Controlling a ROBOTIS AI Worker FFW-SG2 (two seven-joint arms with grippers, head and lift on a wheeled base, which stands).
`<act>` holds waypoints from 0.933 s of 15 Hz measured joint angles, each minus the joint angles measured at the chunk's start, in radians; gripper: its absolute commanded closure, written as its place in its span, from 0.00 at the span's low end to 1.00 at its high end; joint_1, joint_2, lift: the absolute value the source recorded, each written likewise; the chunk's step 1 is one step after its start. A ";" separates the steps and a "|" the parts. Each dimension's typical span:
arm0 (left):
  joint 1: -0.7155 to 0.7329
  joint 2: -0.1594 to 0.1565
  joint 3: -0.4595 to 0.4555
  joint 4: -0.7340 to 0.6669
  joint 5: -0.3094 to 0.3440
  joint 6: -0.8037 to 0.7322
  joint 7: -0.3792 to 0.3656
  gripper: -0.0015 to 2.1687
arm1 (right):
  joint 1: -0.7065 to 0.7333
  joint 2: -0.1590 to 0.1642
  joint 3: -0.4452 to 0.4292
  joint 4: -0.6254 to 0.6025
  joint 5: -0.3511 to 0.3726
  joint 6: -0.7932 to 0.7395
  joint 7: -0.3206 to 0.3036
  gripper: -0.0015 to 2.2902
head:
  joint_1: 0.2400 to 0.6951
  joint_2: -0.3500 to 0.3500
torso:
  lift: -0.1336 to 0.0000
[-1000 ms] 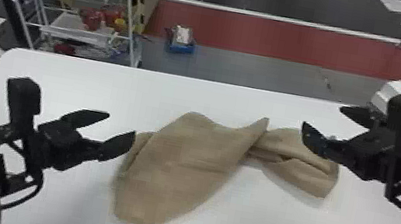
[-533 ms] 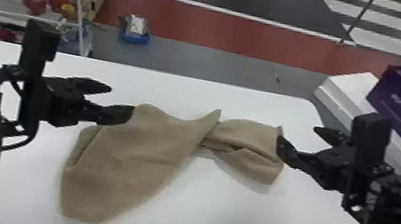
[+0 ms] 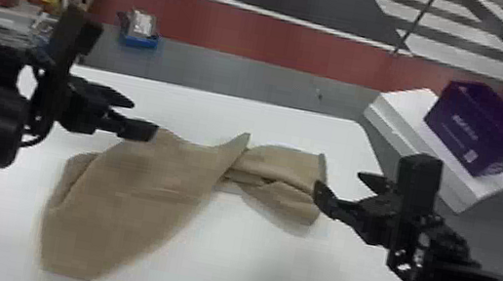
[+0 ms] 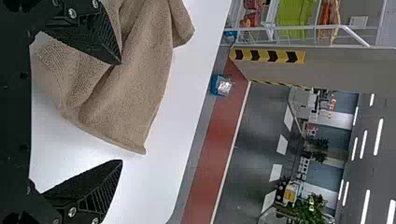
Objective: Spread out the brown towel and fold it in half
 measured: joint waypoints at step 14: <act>-0.338 0.000 -0.246 0.563 -0.156 -0.279 0.000 0.21 | 0.059 0.006 -0.014 -0.063 0.013 0.025 0.001 0.06 | 1.00 0.10 | 0.00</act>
